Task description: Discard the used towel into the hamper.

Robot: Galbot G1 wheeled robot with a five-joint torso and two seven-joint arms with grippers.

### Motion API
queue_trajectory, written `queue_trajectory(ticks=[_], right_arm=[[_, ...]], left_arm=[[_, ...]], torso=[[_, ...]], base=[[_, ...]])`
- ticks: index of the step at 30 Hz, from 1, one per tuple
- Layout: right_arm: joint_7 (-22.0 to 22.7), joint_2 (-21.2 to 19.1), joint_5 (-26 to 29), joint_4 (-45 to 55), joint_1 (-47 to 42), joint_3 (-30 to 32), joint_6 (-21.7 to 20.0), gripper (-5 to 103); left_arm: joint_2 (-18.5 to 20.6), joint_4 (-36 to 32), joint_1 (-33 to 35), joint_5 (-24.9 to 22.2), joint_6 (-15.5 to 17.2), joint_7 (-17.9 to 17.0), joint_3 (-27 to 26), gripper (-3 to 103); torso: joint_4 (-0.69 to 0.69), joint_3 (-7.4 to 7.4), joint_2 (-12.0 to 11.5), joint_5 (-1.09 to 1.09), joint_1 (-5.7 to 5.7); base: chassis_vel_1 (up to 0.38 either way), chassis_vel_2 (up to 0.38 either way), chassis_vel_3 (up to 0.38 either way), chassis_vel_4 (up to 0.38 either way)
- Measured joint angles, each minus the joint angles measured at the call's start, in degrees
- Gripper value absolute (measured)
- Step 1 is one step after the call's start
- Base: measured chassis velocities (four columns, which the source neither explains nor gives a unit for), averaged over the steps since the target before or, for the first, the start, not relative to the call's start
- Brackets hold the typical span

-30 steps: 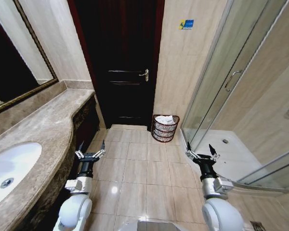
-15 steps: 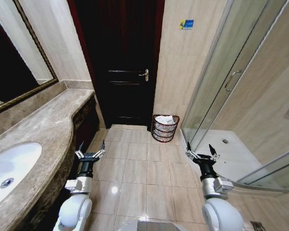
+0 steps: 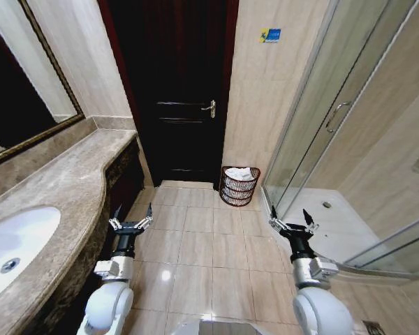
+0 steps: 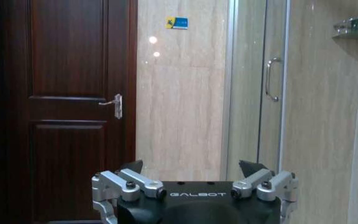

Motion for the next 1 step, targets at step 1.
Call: queue_trajectory(ticks=[1], right_arm=[[0.0,0.0,0.0,0.0,0.0,0.0,0.0,100]], left_arm=[[0.0,0.0,0.0,0.0,0.0,0.0,0.0,100]], torso=[[0.00,0.00,0.0,0.00,0.00]], base=[[0.000,0.000,0.000,0.000]])
